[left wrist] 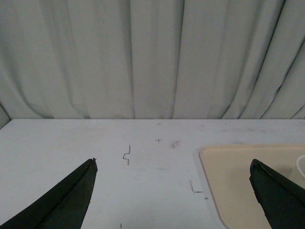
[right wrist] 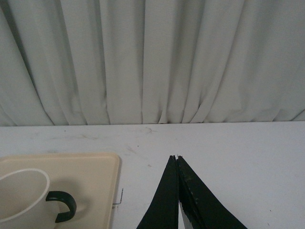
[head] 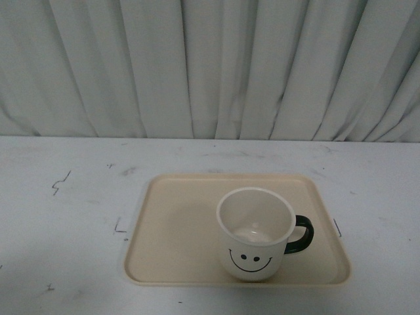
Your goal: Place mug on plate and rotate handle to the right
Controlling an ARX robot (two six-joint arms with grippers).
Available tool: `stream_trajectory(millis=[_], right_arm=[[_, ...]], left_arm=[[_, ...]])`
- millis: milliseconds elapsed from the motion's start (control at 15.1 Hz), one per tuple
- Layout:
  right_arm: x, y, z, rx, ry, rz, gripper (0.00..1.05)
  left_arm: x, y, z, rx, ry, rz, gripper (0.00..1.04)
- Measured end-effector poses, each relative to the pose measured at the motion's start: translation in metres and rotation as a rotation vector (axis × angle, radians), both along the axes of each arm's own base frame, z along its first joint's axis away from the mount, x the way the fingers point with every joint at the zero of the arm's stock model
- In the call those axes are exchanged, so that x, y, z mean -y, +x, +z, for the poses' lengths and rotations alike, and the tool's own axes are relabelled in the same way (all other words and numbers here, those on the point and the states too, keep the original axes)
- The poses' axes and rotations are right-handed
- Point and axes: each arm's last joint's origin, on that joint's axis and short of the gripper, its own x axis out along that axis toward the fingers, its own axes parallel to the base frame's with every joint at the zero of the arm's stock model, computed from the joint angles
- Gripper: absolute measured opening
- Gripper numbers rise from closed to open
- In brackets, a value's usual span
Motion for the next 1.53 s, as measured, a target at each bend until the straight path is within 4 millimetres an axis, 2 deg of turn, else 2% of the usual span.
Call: stream_trajectory(millis=[929,1061,1128,1459,1526], right_arm=[[0.0,-0.023,0.002,0.009,0.0,0.0,0.02],[0.0,-0.031,-0.005,-0.047,0.0,0.004,0.02],[0.0,-0.035,0.001,0.019,0.0,0.003,0.02],[0.0,-0.034,-0.001,0.0,0.0,0.003,0.02],[0.0,-0.034,-0.001,0.0,0.0,0.003,0.06]], left_arm=[[0.0,0.0,0.0,0.0,0.0,0.0,0.98],[0.0,0.0,0.0,0.0,0.0,0.0,0.98],[0.0,0.0,0.0,0.0,0.0,-0.001,0.98],[0.0,0.0,0.0,0.0,0.0,0.0,0.98],[0.0,0.0,0.0,0.0,0.0,0.0,0.98]])
